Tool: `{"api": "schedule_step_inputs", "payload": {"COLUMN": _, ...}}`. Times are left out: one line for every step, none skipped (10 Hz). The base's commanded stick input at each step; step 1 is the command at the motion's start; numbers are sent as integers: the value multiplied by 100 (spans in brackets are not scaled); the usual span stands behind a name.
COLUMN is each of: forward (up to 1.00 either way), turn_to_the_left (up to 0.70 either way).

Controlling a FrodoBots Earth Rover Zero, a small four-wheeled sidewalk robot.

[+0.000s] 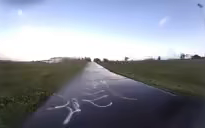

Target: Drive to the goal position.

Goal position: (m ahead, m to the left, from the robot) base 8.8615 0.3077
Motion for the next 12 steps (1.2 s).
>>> {"api": "schedule_step_inputs", "payload": {"forward": 45, "turn_to_the_left": 0}}
{"api": "schedule_step_inputs", "payload": {"forward": 45, "turn_to_the_left": 0}}
{"api": "schedule_step_inputs", "payload": {"forward": 45, "turn_to_the_left": 0}}
{"api": "schedule_step_inputs", "payload": {"forward": 45, "turn_to_the_left": 0}}
{"api": "schedule_step_inputs", "payload": {"forward": 45, "turn_to_the_left": 0}}
{"api": "schedule_step_inputs", "payload": {"forward": 45, "turn_to_the_left": 0}}
{"api": "schedule_step_inputs", "payload": {"forward": 45, "turn_to_the_left": 0}}
{"api": "schedule_step_inputs", "payload": {"forward": 45, "turn_to_the_left": 0}}
{"api": "schedule_step_inputs", "payload": {"forward": 45, "turn_to_the_left": 0}}
{"api": "schedule_step_inputs", "payload": {"forward": 45, "turn_to_the_left": 0}}
{"api": "schedule_step_inputs", "payload": {"forward": 45, "turn_to_the_left": 17}}
{"api": "schedule_step_inputs", "payload": {"forward": 45, "turn_to_the_left": 27}}
